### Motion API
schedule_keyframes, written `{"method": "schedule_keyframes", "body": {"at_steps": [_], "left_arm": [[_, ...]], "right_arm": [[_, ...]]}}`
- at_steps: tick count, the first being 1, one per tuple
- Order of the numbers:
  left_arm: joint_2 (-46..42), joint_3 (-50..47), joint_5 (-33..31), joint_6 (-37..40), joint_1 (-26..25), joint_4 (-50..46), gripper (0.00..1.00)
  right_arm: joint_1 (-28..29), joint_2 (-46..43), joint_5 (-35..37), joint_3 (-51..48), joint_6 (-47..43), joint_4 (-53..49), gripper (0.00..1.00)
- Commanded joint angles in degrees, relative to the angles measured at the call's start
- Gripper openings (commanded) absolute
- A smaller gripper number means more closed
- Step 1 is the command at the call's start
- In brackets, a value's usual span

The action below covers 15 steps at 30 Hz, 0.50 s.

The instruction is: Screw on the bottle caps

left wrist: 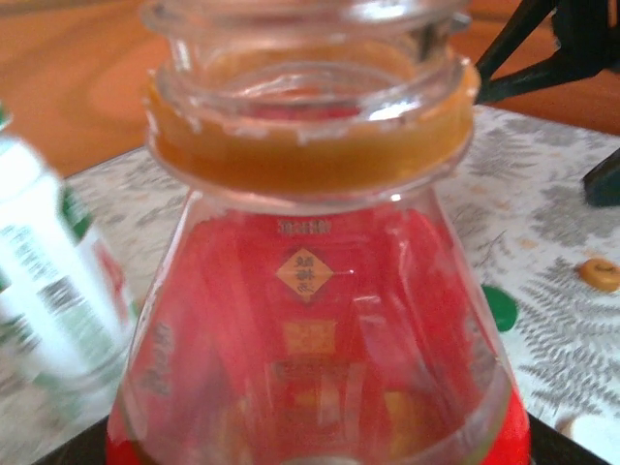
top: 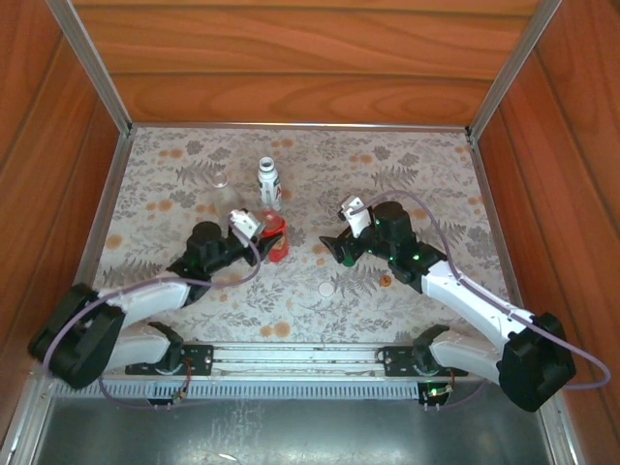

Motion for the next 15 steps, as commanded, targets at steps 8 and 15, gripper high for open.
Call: {"method": "schedule_keyframes", "body": {"at_steps": [8,15], "left_arm": [[15.7,9.1,19.6,3.7,-1.0,8.6,0.54],[20.2,10.5,28.1,3.9,-1.0,8.6,0.56]], "right_arm": [[-0.1,-7.3,10.1,-3.8,3.1,-2.9,1.0],[-0.2,-7.0,11.1,-4.4,2.8,-2.6,1.0]]}}
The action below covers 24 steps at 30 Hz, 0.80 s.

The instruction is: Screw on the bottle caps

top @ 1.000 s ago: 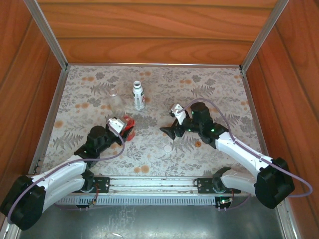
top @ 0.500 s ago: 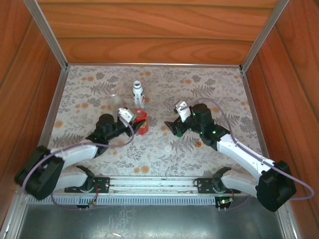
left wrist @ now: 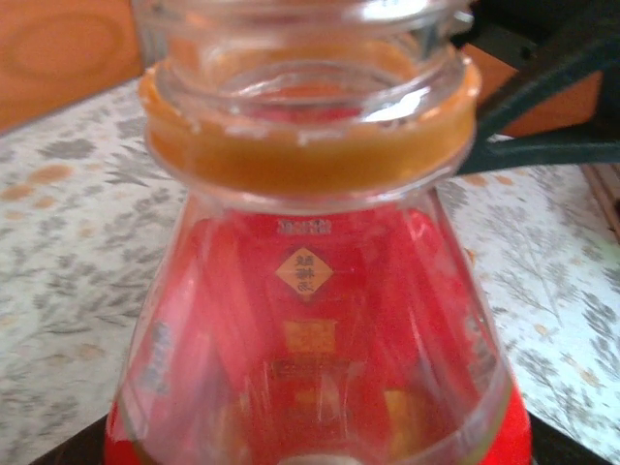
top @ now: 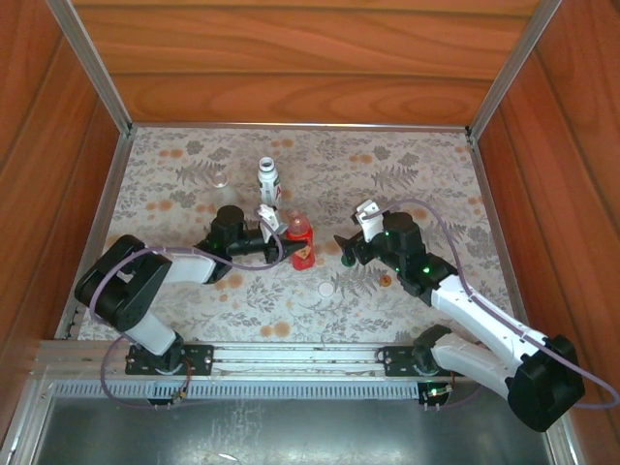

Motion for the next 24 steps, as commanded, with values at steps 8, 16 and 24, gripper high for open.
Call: {"method": "schedule_keyframes", "body": {"at_steps": [8,16,24], "left_arm": [[1.8,0.8,5.9,3.4,-0.4,2.0,0.71],[-0.7,-2.7,3.0,3.2,-0.6,6.7,0.85],[2.8,-1.5,8.1,-0.4,-0.9,13.0,0.84]], "right_arm": [[0.0,0.4,0.6,0.2,1.2,-0.1,1.0],[-0.1,1.5,0.5,0.6,0.5,-0.5,1.0],[0.0,3.8,-0.6,0.8,0.7,0.7,1.0]]}}
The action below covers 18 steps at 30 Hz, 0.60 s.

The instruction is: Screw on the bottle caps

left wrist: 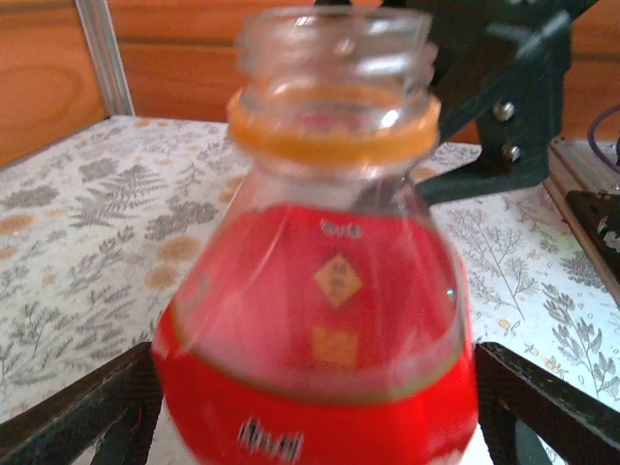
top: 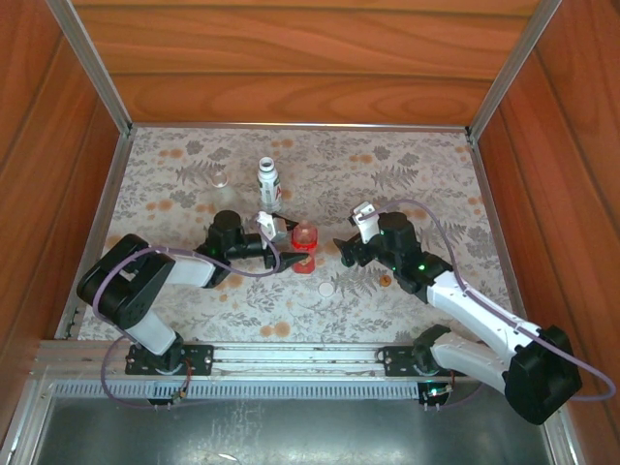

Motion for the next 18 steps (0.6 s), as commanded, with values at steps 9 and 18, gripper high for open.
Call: {"method": "schedule_keyframes", "body": {"at_steps": [9,18], "left_arm": [[5.7,3.8,7.8,-6.4,-0.6,7.7,0.79],[6.5,4.1,8.3,-6.8,-0.6,8.0,0.73]], "right_arm": [[-0.1,1.2,-0.8,1.1,0.2,0.6,1.0],[0.0,2.0,-1.0,1.7,0.0,0.7,1.0]]}}
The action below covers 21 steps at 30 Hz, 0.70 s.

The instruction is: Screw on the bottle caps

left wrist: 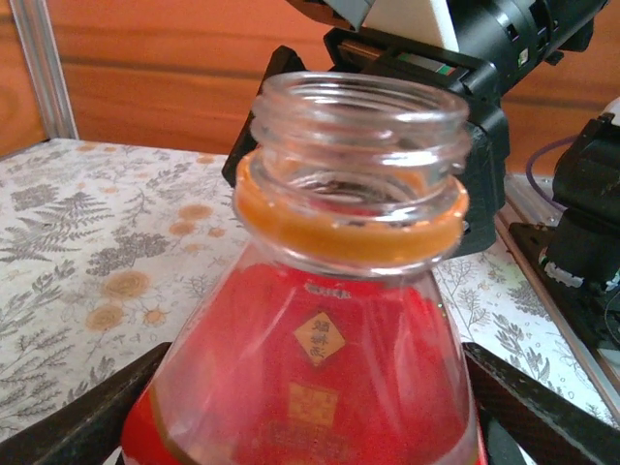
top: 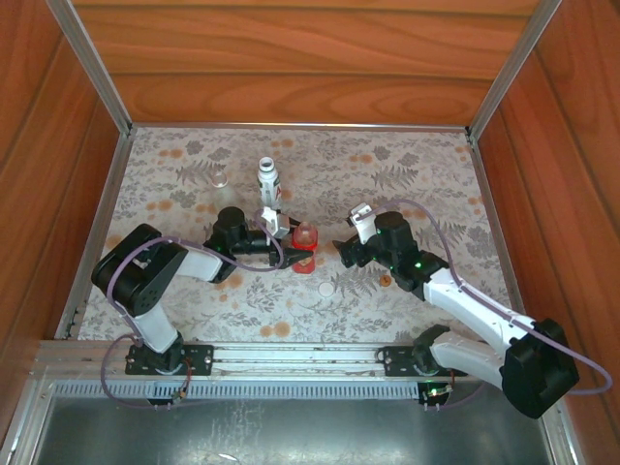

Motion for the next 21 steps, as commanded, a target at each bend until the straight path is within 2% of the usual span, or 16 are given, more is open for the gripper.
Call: {"method": "schedule_keyframes", "body": {"at_steps": [1,7,14,17,21], "left_arm": [[1.1,1.0,2.0,-0.8,-0.6,2.0,0.72],[1.0,0.5,2.0,-0.4,-0.6,2.0,0.7],[1.3,0.6,1.8,-0.4,-0.6,2.1,0.61],[1.2,0.5,1.6,-0.2,-0.7,2.1,0.61],[0.7,-0.2,1.2,1.6,-0.9,2.1,0.6]], "right_arm": [[-0.1,0.0,-0.4,1.7,0.4,0.7,1.0],[0.0,-2.7,0.6,1.5,1.6,-0.8,1.0],[-0.1,-5.1,2.6,3.6,4.0,-5.4,1.0],[-0.1,-6.4,6.1,5.6,8.1,-10.1,1.0],[-0.1,-8.1,13.1,7.5,19.0,-18.7,1.0]]}}
